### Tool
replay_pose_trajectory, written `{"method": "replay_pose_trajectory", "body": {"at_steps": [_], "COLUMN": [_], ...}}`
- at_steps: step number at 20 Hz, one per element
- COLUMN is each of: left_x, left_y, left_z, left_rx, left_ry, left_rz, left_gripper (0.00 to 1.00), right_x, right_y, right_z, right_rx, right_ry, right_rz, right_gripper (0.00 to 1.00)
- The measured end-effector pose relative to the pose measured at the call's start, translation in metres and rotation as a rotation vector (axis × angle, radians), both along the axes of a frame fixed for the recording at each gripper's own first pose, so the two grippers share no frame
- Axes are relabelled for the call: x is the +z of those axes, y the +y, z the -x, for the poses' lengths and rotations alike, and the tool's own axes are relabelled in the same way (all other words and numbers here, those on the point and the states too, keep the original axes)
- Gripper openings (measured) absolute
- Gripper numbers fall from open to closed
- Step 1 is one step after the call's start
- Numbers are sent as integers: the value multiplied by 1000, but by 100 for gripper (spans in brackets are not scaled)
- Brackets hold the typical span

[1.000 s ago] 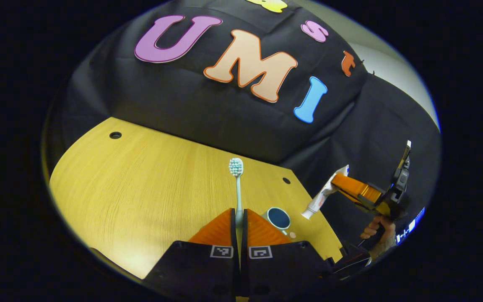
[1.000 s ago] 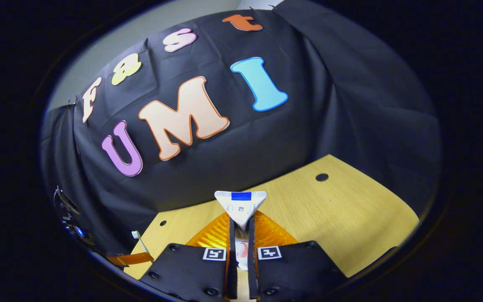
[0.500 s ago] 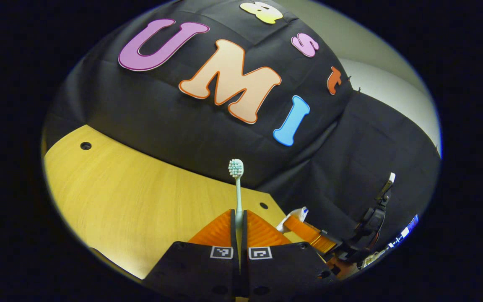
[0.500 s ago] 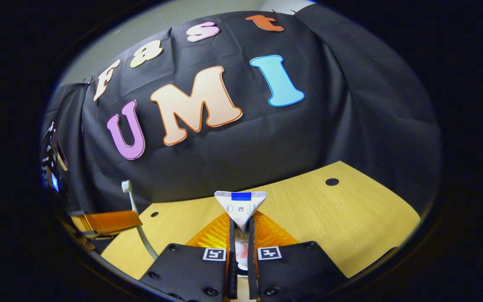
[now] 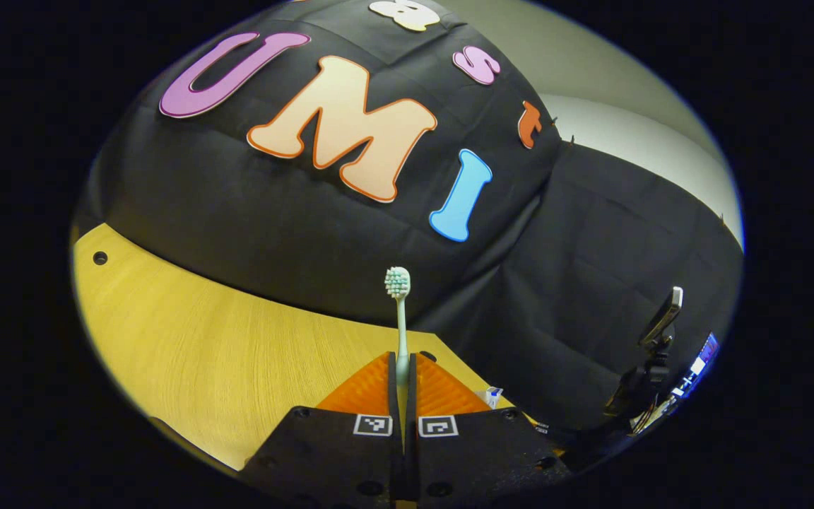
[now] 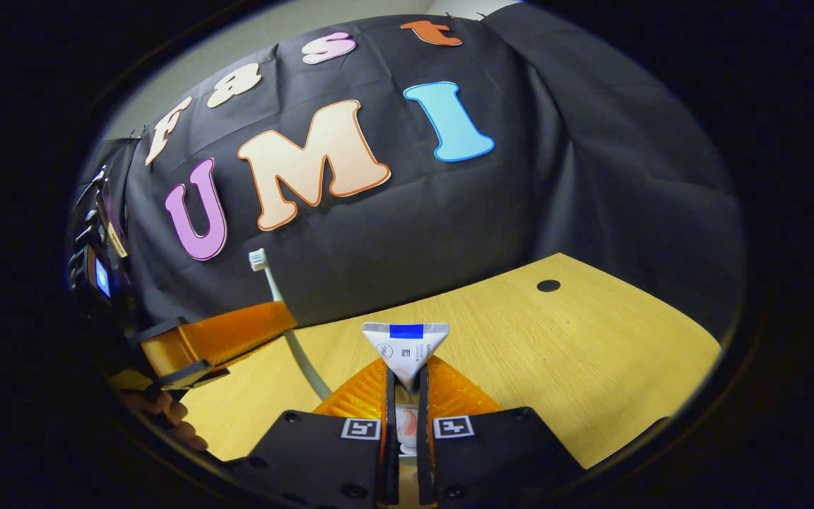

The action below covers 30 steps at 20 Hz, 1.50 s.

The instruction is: Put the toothbrush and toothpaste on the desktop into the cup, then pick up the cup and place it on the coaster on the desktop.

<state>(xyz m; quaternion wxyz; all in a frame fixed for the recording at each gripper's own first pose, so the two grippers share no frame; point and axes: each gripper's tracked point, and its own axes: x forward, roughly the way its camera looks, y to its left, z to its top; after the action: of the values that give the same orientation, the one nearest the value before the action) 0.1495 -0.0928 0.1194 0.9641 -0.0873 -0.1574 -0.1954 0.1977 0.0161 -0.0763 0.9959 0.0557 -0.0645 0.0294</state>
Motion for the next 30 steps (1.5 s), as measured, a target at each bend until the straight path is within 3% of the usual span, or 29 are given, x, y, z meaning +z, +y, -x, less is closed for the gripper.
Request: {"method": "replay_pose_trajectory", "body": {"at_steps": [8, 12, 15, 17, 18, 19, 20, 22, 23, 25, 26, 27, 28, 29, 30], "left_x": [-38, -54, -57, -59, -59, -58, -59, -59, -59, -59, -60, -60, -62, -62, -63], "left_y": [-14, -17, -18, -19, -20, -20, -20, -20, -18, -19, -20, -20, -21, -21, -21], "left_z": [-15, -19, -18, -14, -14, -13, -13, -12, -11, -10, -11, -10, -9, -9, -9], "left_rx": [-3, -1, 4, 3, 1, -1, -2, -4, -1, -3, -1, 0, 1, 3, 6], "left_ry": [3, 33, 39, 31, 29, 27, 29, 25, 26, 26, 24, 21, 21, 22, 22], "left_rz": [-156, -169, -173, -184, -187, -186, -186, -182, -181, -179, -181, -184, -187, -191, -194], "left_gripper": [0, 0, 0, 0, 0, 0, 0, 0, 0, 0, 0, 0, 0, 0, 0], "right_x": [-16, -19, -28, -33, -36, -39, -37, -32, -30, -28, -27, -26, -27, -26, -27], "right_y": [-1, -1, 1, 3, 5, 7, 10, 6, 4, -5, -9, -13, -18, -24, -27], "right_z": [-4, -4, -3, -1, 1, 3, 7, 11, 15, 20, 23, 27, 30, 32, 34], "right_rx": [-8, -1, 28, 45, 52, 59, 71, 66, 65, 49, 37, 29, 16, 3, -8], "right_ry": [18, 18, 41, 58, 67, 72, 60, 37, 35, 23, 18, 14, 11, 8, 8], "right_rz": [-4, -4, -36, -63, -69, -68, -65, -55, -59, -62, -61, -62, -62, -61, -59], "right_gripper": [13, 14, 21, 32, 27, 46, 34, 69, 61, 89, 86, 95, 96, 90, 97]}}
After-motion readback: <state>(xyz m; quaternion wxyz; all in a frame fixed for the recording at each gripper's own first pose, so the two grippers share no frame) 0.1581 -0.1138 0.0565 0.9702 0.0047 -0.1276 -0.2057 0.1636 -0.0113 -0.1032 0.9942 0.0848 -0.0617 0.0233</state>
